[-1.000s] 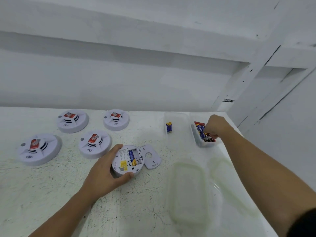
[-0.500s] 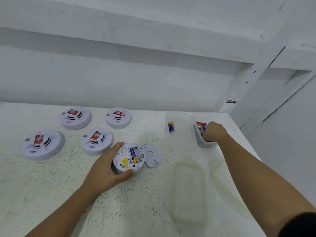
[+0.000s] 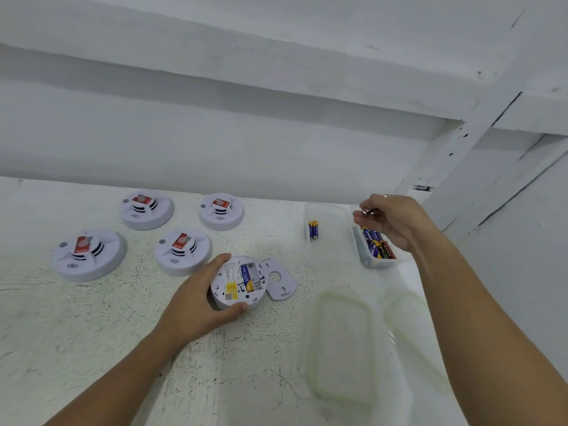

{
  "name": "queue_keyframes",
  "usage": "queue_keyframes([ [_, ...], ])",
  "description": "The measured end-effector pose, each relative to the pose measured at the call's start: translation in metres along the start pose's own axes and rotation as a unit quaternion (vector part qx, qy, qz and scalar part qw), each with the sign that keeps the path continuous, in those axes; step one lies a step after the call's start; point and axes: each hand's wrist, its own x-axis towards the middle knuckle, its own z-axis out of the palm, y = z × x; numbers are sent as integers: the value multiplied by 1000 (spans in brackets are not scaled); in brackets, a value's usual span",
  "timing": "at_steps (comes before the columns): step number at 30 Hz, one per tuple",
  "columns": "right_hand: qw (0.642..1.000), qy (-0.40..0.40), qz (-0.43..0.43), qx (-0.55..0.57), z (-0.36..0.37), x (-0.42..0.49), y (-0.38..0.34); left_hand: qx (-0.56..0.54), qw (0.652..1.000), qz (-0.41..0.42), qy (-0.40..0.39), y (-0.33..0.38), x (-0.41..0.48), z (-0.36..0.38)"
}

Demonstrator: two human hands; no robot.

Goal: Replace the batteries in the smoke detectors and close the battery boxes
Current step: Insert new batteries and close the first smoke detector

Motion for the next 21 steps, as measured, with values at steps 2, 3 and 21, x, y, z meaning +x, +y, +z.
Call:
queue_keyframes([
  [2,998,-54,-4,-18,17,-14,5,-3,1000,0,-1,0,0,1],
  [3,996,-79,-1,-28,27,-21,9,-3,1000,2,-2,0,-1,0],
  [21,946,-111,-176,-250,129,-54,127,-16,1000,-2,11,1,-1,-1],
])
